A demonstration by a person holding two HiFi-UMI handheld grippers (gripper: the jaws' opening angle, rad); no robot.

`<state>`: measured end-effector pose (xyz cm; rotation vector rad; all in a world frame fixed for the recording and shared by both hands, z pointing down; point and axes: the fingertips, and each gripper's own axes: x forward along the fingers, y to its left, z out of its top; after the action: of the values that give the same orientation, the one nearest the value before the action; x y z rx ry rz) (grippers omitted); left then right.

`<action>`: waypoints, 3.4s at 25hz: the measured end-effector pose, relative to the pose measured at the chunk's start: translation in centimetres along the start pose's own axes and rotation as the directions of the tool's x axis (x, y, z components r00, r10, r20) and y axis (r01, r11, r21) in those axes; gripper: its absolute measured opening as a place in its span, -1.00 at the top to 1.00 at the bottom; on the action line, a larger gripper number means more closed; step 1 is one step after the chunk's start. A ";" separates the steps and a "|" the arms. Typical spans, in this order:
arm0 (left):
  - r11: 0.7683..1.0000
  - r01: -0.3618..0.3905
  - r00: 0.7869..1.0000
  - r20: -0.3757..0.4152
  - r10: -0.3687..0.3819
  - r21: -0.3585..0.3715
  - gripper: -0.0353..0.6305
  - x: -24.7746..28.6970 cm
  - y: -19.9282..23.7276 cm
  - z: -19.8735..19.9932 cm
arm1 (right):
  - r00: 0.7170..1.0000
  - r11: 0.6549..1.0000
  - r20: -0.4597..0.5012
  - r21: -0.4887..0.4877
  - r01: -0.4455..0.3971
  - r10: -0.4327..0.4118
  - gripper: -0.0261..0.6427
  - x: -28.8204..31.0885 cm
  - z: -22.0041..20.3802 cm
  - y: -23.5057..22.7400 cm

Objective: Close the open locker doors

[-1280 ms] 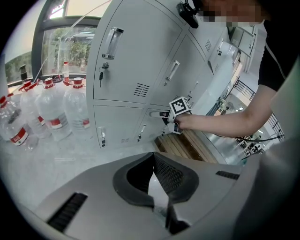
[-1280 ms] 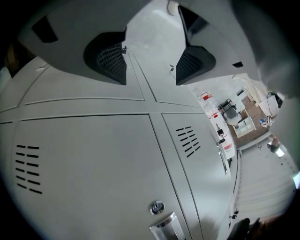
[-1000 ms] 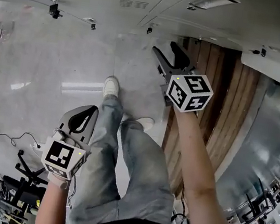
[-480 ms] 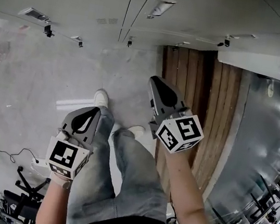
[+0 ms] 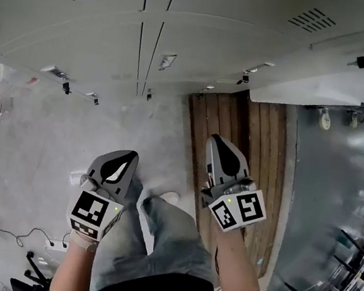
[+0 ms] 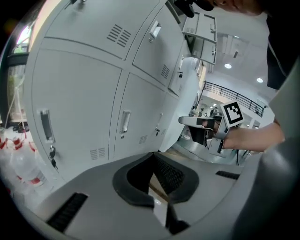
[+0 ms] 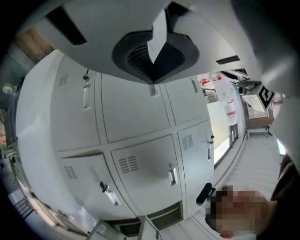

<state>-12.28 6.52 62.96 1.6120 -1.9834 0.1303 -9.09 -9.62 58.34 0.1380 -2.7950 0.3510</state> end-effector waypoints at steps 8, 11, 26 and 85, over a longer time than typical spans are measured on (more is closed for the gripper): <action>0.995 0.005 0.988 0.150 -0.021 0.103 0.84 -1.8 -1.4 10.5 | 0.970 0.990 0.226 -0.089 0.111 -0.088 0.83 -5.0 12.9 -0.8; 0.993 0.014 0.980 0.193 -0.036 0.114 0.84 -2.4 -2.6 13.7 | 0.956 0.982 0.274 -0.127 0.140 -0.101 0.83 -7.2 16.6 -0.7; 0.947 0.128 0.937 0.277 -0.213 0.295 0.84 -3.5 -9.4 27.4 | 0.813 0.921 0.538 -0.158 0.356 -0.222 0.83 -20.1 33.6 -1.0; 0.877 0.131 0.924 0.262 -0.277 0.462 0.84 -2.8 -18.8 44.1 | 0.644 0.956 0.750 -0.277 0.097 0.151 0.21 -30.3 57.5 5.4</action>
<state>-10.82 -14.56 19.86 2.2521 -2.1052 0.2598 1.52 -17.47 -5.54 0.2158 -3.6642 -0.2000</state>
